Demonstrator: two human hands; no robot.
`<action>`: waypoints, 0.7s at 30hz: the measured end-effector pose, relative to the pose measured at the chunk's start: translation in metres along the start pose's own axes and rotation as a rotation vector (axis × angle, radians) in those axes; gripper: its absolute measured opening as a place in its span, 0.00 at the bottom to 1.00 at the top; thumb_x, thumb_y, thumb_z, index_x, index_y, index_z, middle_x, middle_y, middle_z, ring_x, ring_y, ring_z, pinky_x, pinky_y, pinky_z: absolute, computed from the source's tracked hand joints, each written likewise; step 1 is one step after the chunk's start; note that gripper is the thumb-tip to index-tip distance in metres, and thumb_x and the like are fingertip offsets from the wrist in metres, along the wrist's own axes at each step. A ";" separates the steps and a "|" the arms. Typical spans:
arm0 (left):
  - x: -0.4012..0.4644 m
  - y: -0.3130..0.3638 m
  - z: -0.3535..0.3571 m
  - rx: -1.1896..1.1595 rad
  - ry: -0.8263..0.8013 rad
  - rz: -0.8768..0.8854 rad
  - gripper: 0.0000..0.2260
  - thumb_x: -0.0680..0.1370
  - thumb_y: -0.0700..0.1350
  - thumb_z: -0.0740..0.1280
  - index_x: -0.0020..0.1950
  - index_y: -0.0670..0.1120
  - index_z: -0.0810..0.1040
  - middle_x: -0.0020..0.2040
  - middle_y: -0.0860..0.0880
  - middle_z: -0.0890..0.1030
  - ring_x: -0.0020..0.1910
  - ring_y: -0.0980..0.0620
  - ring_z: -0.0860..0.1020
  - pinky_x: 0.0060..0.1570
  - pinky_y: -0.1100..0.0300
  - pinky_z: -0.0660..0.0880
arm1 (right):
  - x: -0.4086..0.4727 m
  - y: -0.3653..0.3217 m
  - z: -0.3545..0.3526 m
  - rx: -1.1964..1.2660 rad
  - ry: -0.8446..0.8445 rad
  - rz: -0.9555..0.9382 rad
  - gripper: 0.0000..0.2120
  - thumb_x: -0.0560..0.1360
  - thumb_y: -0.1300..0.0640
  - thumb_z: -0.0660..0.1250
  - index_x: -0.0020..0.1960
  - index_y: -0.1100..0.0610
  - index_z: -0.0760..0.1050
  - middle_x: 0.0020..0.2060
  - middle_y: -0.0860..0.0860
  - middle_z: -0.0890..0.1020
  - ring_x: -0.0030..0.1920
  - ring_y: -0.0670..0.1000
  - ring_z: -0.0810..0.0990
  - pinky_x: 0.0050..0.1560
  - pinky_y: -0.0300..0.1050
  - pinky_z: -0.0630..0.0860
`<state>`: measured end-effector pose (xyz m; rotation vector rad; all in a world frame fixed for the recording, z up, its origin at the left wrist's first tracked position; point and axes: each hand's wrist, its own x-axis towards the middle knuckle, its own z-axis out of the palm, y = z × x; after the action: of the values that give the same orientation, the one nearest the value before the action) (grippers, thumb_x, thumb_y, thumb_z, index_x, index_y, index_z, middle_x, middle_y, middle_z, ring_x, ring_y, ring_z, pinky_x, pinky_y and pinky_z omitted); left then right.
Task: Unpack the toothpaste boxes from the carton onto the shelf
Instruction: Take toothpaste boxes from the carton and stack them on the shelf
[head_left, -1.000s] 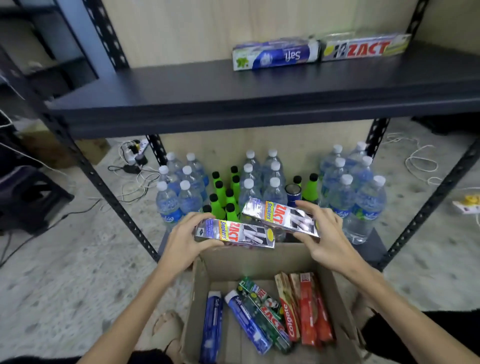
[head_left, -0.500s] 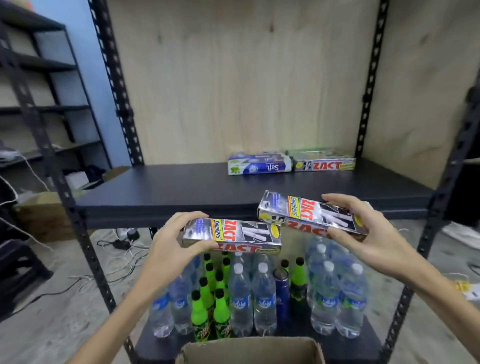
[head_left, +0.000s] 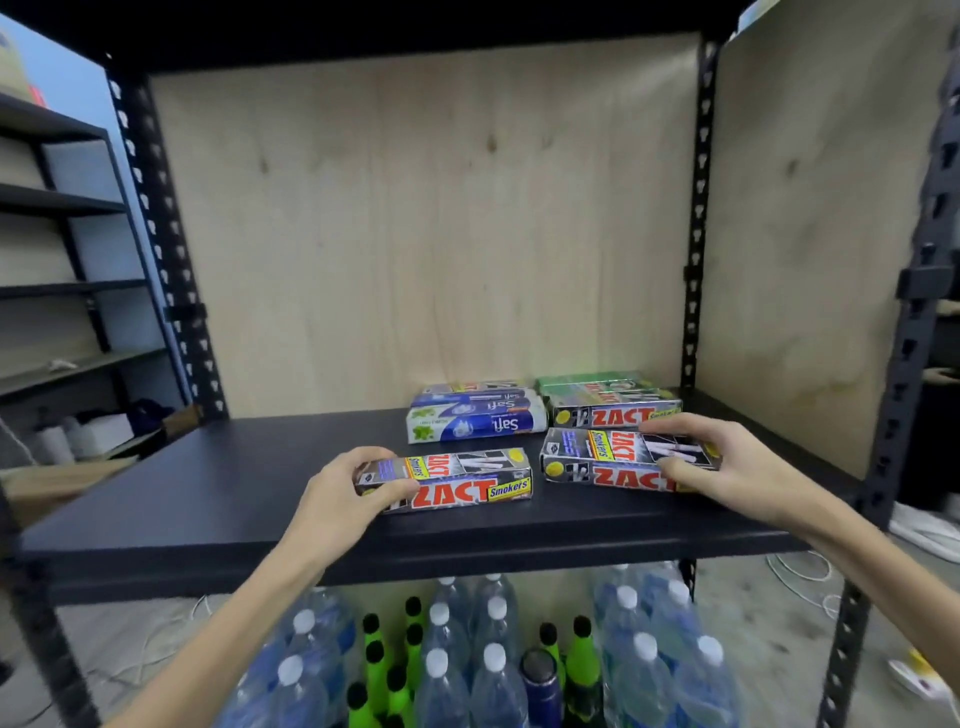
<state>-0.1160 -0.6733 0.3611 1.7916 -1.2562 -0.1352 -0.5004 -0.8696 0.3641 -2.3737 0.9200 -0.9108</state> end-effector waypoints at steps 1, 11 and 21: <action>0.009 0.001 0.005 0.015 -0.003 -0.018 0.17 0.72 0.56 0.77 0.58 0.56 0.80 0.53 0.57 0.82 0.49 0.61 0.79 0.41 0.70 0.71 | 0.008 0.003 -0.002 0.011 -0.005 0.004 0.16 0.75 0.46 0.71 0.62 0.35 0.77 0.62 0.35 0.79 0.66 0.40 0.75 0.71 0.52 0.71; 0.071 0.023 0.054 0.136 -0.019 -0.017 0.23 0.77 0.51 0.73 0.69 0.47 0.71 0.61 0.51 0.64 0.46 0.60 0.72 0.55 0.66 0.67 | 0.065 0.050 0.006 -0.130 0.034 0.008 0.30 0.59 0.21 0.68 0.59 0.27 0.75 0.62 0.41 0.74 0.66 0.45 0.65 0.71 0.53 0.64; 0.092 0.019 0.073 0.180 0.010 -0.018 0.29 0.77 0.55 0.72 0.73 0.47 0.67 0.60 0.52 0.61 0.54 0.55 0.72 0.61 0.59 0.71 | 0.098 0.065 0.017 -0.438 0.125 -0.013 0.33 0.65 0.20 0.60 0.67 0.32 0.70 0.61 0.43 0.66 0.60 0.45 0.59 0.58 0.46 0.56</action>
<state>-0.1254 -0.7921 0.3682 1.9546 -1.2795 -0.0234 -0.4610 -0.9812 0.3554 -2.7092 1.2628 -0.9492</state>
